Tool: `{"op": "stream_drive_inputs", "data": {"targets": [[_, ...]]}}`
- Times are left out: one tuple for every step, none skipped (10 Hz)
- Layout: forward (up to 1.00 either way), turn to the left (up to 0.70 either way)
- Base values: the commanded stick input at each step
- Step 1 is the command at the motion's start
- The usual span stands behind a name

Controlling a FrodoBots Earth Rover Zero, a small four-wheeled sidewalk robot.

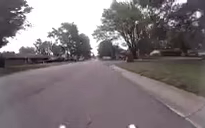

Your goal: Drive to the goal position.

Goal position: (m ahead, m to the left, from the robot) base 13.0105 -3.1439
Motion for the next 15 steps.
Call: {"op": "stream_drive_inputs", "data": {"targets": [[1.00, 0.00], [1.00, 0.00], [1.00, 0.00], [1.00, 0.00], [1.00, 0.00], [1.00, 0.00], [1.00, 0.00], [1.00, 0.00], [1.00, 0.00], [1.00, 0.00], [1.00, 0.00], [1.00, 0.00], [1.00, 0.00], [1.00, 0.00], [1.00, 0.00]]}}
